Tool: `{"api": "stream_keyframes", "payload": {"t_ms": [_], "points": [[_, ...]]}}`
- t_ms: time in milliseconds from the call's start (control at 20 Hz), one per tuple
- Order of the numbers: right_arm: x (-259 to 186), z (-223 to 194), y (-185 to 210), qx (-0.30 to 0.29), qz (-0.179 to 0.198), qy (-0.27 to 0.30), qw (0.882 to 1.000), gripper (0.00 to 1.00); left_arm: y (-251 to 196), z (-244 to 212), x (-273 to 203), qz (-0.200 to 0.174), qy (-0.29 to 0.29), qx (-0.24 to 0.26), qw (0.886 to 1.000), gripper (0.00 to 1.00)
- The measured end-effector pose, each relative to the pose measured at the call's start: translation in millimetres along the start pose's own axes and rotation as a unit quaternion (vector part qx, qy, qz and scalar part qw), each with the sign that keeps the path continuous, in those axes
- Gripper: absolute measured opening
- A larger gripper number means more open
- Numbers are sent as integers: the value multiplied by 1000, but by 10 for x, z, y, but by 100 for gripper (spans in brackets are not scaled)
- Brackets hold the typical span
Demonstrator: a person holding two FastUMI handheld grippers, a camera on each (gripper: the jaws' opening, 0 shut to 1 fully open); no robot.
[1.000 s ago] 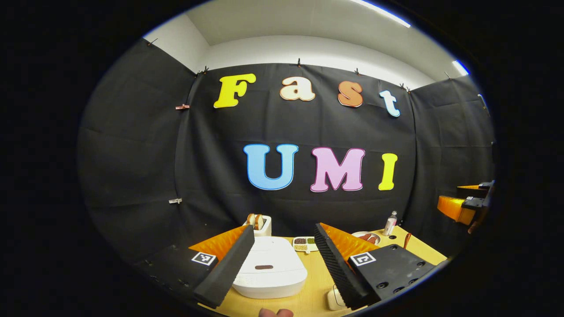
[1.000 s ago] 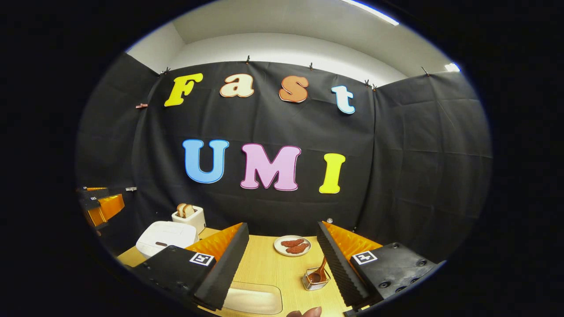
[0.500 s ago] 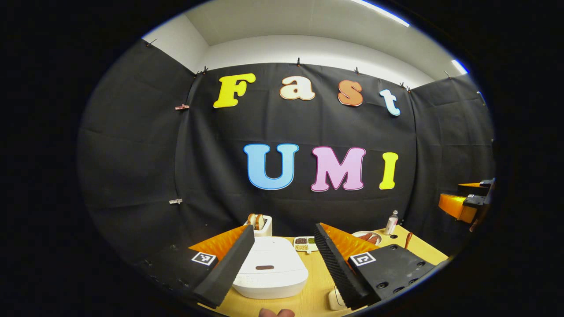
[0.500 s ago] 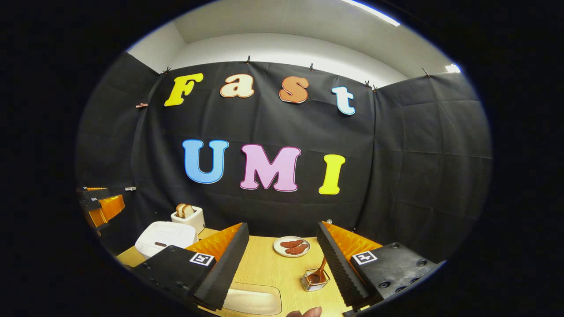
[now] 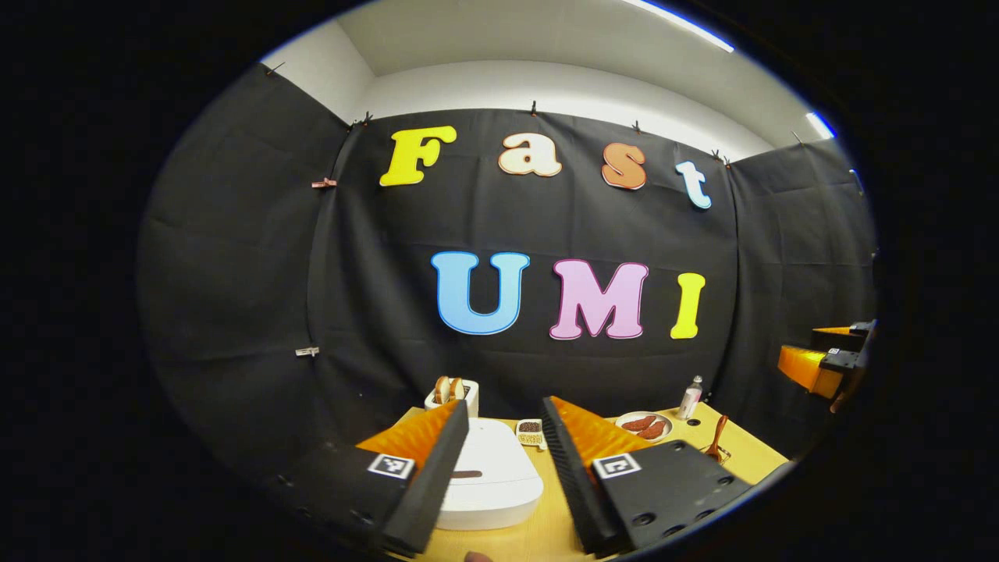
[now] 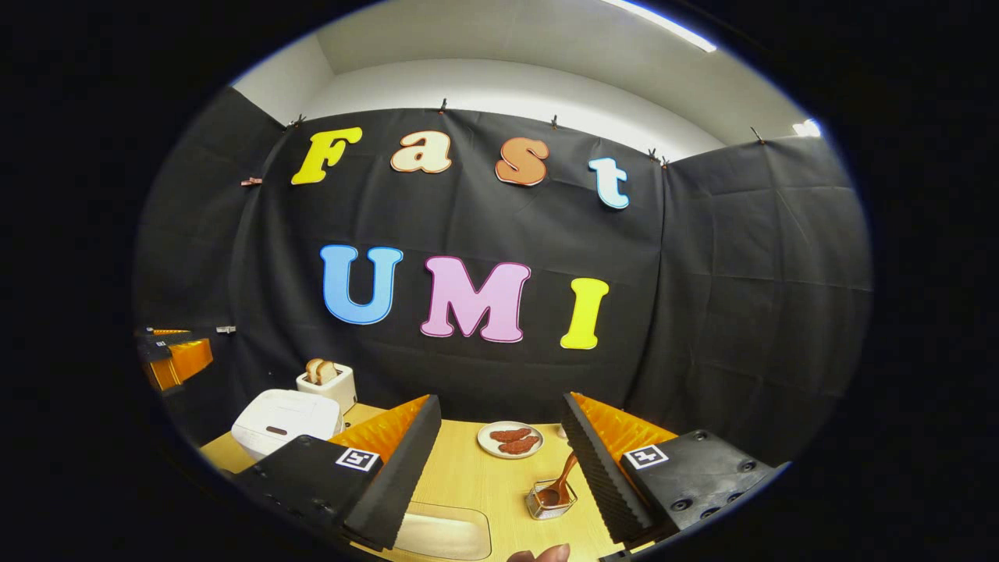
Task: Close the left gripper, press the button to open the rice cooker; take a wooden spoon from the chopstick holder with the right hand, scoop a spoonful of rice and pour it into the rice cooker, then put the wooden spoon back into the chopstick holder.
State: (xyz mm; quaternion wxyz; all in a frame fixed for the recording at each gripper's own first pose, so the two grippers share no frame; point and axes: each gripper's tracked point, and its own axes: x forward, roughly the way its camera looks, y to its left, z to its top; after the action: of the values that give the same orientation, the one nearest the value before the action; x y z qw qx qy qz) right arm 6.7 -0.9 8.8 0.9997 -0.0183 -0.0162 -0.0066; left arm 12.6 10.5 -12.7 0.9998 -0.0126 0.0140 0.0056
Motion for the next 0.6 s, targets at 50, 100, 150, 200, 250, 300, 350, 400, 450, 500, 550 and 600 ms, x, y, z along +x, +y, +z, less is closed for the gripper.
{"api": "stream_keyframes", "payload": {"t_ms": [50, 100, 150, 200, 250, 300, 350, 400, 450, 500, 550, 600], "points": [[-1, -5, -1, 2, 0, 0, 1000, 98, 30, -43, 24, 3, 8, 2, 1000, 44], [0, -15, -2, 3, -1, 1, 1000, 98, 73, -88, 52, 11, 16, 0, 1000, 31], [10, -19, -8, 4, -1, 1, 1000, 98, 127, -106, 82, 18, 19, -4, 1000, 17], [11, -26, -11, 5, -1, 2, 1000, 98, 132, -157, 113, 15, 23, -11, 1000, 12], [4, -31, -18, 4, -2, 2, 1000, 98, 86, -227, 134, -3, 32, -20, 999, 9], [3, -28, -33, 2, -3, 2, 1000, 98, 22, -336, 175, -29, 45, -30, 998, 8], [3, -22, -53, 0, -5, 1, 1000, 98, 35, -465, 243, -41, 64, -35, 996, 11], [2, -36, -70, 0, -5, 2, 1000, 98, 110, -634, 306, -46, 90, -39, 994, 7], [3, -39, -97, 1, -7, 2, 1000, 98, 196, -808, 397, -46, 116, -44, 991, 7], [3, -38, -121, 2, -9, 2, 1000, 98, 236, -982, 482, -50, 140, -53, 988, 7], [-2, -47, -152, 2, -12, 2, 1000, 98, 273, -1123, 580, -55, 160, -61, 984, 7], [-13, -59, -184, 2, -16, 3, 1000, 98, 305, -1247, 662, -59, 177, -69, 980, 7]]}}
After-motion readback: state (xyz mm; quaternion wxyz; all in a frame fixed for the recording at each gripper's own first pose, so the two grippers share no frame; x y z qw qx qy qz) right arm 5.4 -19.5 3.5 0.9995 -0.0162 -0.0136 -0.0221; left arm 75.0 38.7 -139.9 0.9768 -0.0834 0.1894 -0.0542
